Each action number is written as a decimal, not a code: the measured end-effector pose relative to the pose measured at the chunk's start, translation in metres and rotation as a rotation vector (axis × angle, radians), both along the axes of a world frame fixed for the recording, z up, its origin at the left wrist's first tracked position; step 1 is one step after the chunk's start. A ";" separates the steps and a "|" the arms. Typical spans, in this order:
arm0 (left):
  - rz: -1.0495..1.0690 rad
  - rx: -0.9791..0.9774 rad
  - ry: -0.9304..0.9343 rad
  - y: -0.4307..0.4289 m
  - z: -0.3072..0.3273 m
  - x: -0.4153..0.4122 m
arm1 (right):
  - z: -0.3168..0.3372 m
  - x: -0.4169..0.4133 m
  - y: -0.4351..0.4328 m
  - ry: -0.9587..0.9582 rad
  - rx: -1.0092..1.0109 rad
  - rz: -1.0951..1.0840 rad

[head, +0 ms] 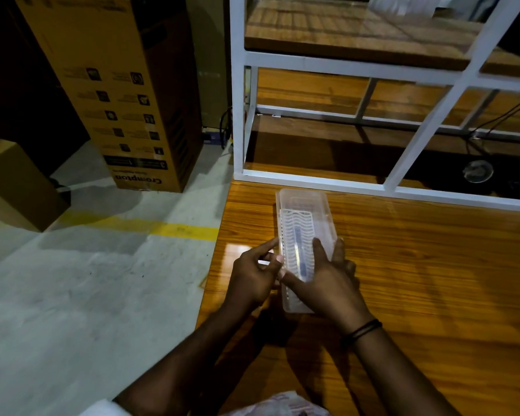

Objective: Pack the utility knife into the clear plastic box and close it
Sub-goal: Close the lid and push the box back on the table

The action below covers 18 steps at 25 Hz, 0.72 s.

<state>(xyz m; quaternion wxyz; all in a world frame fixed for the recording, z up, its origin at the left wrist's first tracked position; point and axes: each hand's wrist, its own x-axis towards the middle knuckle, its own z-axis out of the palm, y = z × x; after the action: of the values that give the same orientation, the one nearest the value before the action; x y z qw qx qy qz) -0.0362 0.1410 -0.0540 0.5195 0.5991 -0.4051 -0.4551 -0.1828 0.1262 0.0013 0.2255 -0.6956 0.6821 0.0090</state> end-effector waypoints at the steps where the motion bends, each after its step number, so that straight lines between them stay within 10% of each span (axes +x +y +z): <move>1: -0.002 0.004 -0.004 0.000 0.000 0.000 | -0.001 0.001 0.000 -0.010 -0.003 -0.003; 18: -0.057 0.092 0.088 0.005 0.000 0.011 | 0.001 0.011 0.009 0.101 -0.122 0.058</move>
<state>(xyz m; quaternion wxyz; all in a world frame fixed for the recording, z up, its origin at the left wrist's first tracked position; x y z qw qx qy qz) -0.0251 0.1462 -0.0537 0.4955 0.5900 -0.3772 -0.5139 -0.1722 0.1353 0.0025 0.1476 -0.7260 0.6716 0.0090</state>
